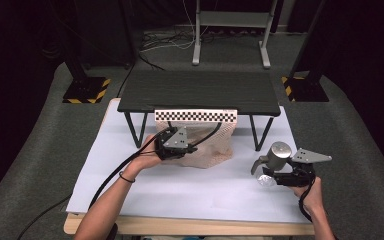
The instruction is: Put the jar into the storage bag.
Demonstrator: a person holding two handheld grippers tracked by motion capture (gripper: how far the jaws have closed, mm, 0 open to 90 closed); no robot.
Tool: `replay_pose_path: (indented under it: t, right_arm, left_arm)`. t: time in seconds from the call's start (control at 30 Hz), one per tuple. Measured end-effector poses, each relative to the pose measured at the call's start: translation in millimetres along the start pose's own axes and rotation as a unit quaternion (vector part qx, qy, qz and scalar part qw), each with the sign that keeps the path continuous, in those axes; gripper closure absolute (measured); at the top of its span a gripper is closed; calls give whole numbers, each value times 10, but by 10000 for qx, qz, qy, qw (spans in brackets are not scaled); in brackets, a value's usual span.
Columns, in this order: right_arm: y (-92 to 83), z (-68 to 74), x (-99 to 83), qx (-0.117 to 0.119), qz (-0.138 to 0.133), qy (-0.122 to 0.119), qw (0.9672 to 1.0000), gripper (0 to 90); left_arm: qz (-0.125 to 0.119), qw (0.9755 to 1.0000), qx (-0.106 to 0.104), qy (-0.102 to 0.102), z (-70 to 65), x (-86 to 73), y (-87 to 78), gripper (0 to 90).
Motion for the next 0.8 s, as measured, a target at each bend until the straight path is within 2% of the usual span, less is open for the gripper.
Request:
replay_pose_path:
  t: [0.13, 0.3, 0.8]
  right_arm:
    - [-6, 46, 5, -206, 2, 51, 9998, 292]
    - [4, 132, 41, -344, 55, 39, 9994, 295]
    - [48, 358, 220, -483, 105, -5, 9988, 298]
  left_arm:
    - [-20, 10000, 12, -8, -3, 7, -4, 878]
    - [-10, 10000, 23, 7, -6, 8, -7, 878]
    - [-8, 10000, 38, 24, -11, 17, -14, 879]
Point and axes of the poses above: each handheld gripper's, and its own axes: y roughly forward along the jaws, x roughly out of its top, z roughly to its left, the point moved 1 cm from there along y, roughly forward along the jaws, and after that the axes turned 1 degree about y, right-handed, at the moved point
